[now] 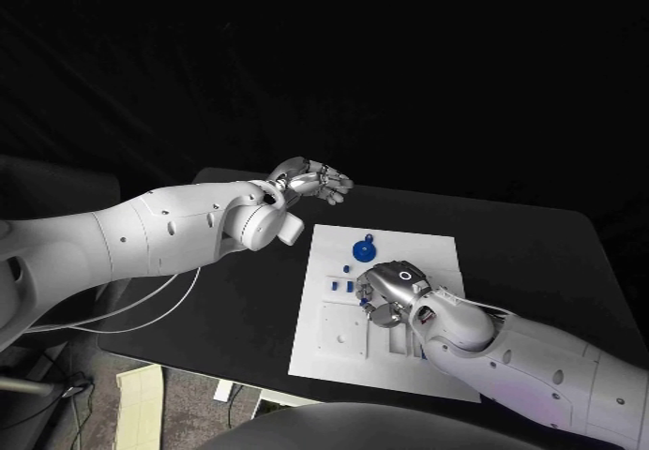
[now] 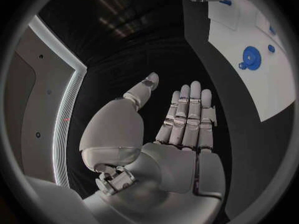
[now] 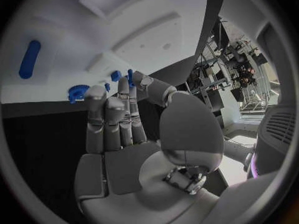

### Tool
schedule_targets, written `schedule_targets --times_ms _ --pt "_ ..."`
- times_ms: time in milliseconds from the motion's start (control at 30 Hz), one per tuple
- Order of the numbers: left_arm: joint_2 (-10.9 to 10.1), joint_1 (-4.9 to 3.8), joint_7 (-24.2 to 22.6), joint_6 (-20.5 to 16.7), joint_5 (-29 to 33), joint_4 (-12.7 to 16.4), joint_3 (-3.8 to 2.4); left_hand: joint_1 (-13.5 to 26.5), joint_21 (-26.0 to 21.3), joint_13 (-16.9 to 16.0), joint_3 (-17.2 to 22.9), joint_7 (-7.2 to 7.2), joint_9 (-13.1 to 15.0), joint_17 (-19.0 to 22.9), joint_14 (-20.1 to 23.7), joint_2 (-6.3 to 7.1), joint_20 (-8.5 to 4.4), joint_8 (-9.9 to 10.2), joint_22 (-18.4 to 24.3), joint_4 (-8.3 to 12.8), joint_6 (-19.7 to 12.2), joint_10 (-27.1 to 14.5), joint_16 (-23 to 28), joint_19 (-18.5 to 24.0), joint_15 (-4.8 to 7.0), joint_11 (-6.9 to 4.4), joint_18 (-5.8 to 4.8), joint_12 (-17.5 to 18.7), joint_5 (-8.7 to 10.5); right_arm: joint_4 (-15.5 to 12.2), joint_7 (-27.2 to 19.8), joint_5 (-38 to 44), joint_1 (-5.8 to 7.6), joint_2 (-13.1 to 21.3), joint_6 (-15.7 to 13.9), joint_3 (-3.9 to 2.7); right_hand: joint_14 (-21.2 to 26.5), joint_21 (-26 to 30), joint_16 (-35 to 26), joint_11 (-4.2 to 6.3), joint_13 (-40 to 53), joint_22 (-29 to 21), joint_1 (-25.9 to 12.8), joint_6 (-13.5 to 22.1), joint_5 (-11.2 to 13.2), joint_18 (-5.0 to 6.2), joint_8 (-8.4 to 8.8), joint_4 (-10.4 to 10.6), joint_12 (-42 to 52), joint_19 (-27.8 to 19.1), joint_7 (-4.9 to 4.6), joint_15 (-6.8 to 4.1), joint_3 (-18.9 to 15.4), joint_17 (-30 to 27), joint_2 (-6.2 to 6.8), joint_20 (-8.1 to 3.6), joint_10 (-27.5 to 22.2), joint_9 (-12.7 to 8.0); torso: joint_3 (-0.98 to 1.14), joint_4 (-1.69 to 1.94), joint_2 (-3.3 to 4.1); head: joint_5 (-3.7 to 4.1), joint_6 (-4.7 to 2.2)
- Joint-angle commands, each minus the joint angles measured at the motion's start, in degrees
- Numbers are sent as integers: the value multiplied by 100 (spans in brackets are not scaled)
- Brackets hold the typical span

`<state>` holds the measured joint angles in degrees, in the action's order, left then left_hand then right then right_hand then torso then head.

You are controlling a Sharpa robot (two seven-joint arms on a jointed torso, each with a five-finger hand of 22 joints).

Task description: Assemble the parts on the task board

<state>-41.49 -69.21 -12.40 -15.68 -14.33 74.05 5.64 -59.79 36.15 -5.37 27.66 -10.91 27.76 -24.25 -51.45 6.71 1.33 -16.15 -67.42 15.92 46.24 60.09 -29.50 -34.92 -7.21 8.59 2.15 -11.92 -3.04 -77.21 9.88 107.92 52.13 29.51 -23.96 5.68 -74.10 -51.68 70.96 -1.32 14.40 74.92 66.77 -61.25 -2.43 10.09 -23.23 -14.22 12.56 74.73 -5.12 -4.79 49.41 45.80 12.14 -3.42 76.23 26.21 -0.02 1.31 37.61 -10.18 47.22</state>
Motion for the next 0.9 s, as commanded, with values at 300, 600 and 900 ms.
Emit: schedule_targets --times_ms 300,600,900 --pt "61 -8 -76 -12 -3 -17 -4 -38 -23 11 -15 -3 -10 -13 -42 10 13 2 -6 -32 -47 16 44 -9 5 21 91 29 7 15 -63 137 -58 -67 166 93 -17 -9 -20 5 16 63 8 -34 -36 491 -23 -6 8 21 -7 -32 35 3 -34 -44 22 9 -1 1 0 -19 48" --pt "55 -8 -74 -12 -3 -12 -4 -40 -26 13 -15 -2 -10 -18 -42 10 13 1 -8 -31 -48 17 48 -10 5 21 91 31 7 49 -73 148 -122 -106 195 146 -17 -8 -21 5 22 62 8 -33 -36 491 -22 -10 8 21 -7 -32 36 2 -37 -46 20 12 -2 2 -1 -32 84" --pt "60 -8 -71 -4 -3 -3 -4 -40 -28 15 -15 -3 -10 -21 -43 10 12 0 -8 -31 -49 18 51 -10 5 20 91 32 7 142 -87 165 -147 -160 189 198 -18 -7 -22 5 27 61 6 -31 -36 491 -21 -12 8 21 -8 -32 37 2 -40 -47 19 14 1 2 1 -49 100"
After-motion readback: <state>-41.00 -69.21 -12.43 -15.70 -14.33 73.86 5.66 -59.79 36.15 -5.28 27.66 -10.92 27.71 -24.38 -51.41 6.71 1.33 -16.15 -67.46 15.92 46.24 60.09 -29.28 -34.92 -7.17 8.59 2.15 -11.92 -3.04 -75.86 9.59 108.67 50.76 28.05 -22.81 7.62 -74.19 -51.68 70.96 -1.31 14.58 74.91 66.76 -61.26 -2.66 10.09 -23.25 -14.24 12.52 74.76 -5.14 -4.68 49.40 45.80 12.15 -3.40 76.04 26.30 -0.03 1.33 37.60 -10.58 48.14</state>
